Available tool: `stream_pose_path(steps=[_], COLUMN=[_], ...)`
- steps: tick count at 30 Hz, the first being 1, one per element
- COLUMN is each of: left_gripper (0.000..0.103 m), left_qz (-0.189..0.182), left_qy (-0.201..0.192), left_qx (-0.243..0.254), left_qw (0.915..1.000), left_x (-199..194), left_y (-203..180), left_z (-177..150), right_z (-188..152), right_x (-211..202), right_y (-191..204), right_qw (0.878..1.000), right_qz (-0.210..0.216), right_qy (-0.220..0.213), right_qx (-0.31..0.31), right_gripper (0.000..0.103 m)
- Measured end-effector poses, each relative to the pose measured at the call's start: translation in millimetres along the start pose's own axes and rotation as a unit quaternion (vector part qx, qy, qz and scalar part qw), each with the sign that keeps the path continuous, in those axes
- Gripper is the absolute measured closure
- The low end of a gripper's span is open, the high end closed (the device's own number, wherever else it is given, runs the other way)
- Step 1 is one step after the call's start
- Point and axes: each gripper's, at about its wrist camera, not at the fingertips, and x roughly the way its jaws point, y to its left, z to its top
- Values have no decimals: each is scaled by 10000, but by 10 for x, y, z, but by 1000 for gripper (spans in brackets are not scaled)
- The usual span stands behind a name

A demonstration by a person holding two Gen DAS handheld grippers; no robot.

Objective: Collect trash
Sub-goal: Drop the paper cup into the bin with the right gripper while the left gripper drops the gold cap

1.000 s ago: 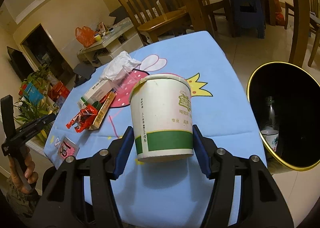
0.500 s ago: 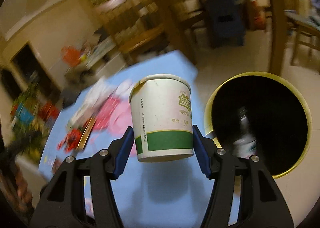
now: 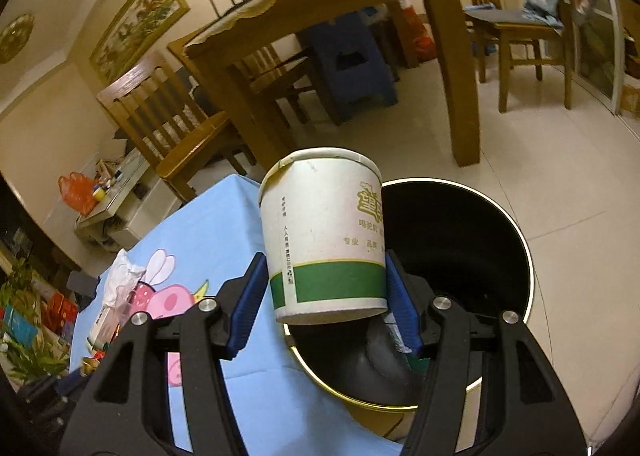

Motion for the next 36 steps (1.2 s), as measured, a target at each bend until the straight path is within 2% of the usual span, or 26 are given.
stream_pose_path(steps=[1,2,3,7,11,15,20,23,24,25,27,28,30,36], left_gripper=[84,84,84,84,84,84,84,84,81,64,40,36,35,30], left_qz=[-58,-120,-170,-290,-441,-504,-586,-672,-712,-747,-737,-693,-620,-597], left_qy=[30,58,82,212,393,606,795,850,880,904,840,790,808,900], left_qx=[39,81,108,185,231,287,432,489,505,516,541,618,781,771], left_qw=[10000,9999,9998,9992,9980,9965,9942,9929,9923,9918,9923,9925,9917,9912], left_x=[54,117,168,364,575,834,1155,1316,1370,1407,1435,1437,1457,1361], left_y=[-65,-147,-204,-386,-537,-708,-972,-1146,-1205,-1241,-1321,-1367,-1448,-1365], left_z=[18,40,60,147,211,271,449,591,638,658,698,702,681,562], right_z=[-29,-28,-26,8,60,95,118,116,110,112,119,120,118,149], right_x=[0,26,27,-106,-349,-694,-865,-1021,-1059,-1088,-1105,-1098,-1103,-1079], right_y=[-54,-110,-136,-241,-420,-708,-913,-1041,-1070,-1096,-1115,-1111,-1080,-962], right_qw=[9999,9996,9994,9987,9944,9842,9773,9699,9685,9676,9678,9687,9703,9733], right_qz=[-95,-170,-165,-124,-71,-17,98,120,131,135,166,179,183,154], right_qy=[83,148,135,-133,-592,-1117,-1331,-1631,-1687,-1724,-1710,-1678,-1648,-1642], right_qx=[83,191,280,469,872,1373,1648,1806,1826,1839,1839,1821,1762,1594], right_gripper=[30,13,10,10,10,6,6,6,6,6,6,6,6,6])
